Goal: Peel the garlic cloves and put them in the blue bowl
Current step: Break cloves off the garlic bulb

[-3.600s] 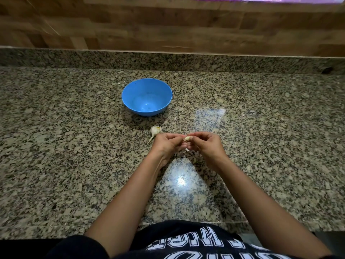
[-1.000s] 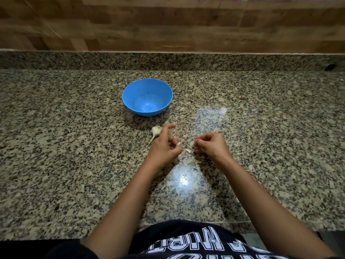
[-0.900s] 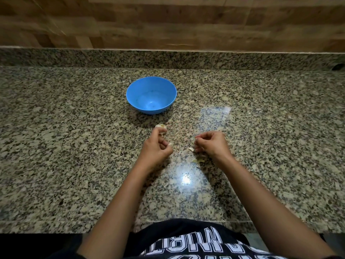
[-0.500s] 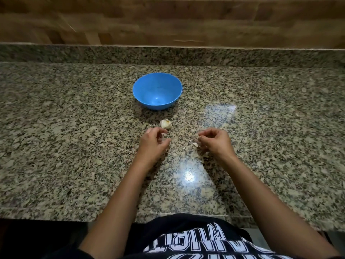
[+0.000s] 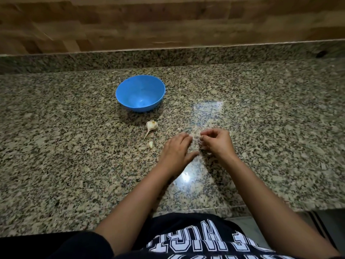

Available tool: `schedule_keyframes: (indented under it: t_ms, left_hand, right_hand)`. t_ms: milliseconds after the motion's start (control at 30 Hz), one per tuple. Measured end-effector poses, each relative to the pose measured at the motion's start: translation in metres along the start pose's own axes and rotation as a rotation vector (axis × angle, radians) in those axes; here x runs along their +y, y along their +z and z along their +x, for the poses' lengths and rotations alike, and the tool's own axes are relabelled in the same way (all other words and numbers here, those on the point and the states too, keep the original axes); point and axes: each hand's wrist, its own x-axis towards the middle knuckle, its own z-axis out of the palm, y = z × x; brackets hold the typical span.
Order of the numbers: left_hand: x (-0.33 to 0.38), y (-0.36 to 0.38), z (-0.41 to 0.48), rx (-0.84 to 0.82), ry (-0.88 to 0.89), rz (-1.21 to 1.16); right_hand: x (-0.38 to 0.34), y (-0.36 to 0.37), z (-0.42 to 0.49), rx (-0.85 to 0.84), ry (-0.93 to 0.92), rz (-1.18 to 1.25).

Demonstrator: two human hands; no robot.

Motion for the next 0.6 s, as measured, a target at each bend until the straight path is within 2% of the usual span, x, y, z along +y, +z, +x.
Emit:
schedule_keyframes:
  t_ms: [100, 167, 433, 500, 600]
  left_hand:
    - [-0.001, -0.005, -0.007, 0.106, 0.126, -0.122]
    - [-0.001, -0.005, -0.018, 0.166, 0.123, -0.2]
    - [-0.002, -0.017, -0.027, 0.174, -0.198, -0.315]
    - [-0.004, -0.026, -0.026, 0.163, -0.349, -0.461]
    - [-0.011, -0.041, -0.032, 0.188, -0.592, -0.833]
  right_hand:
    - [0.002, -0.003, -0.004, -0.006, -0.001, -0.028]
    - [0.003, -0.004, -0.008, -0.02, 0.01, -0.041]
    - [-0.009, 0.016, -0.017, -0.116, -0.026, -0.18]
    - [-0.015, 0.02, -0.019, -0.136, -0.044, -0.189]
    - [-0.02, 0.025, -0.021, -0.147, -0.041, -0.15]
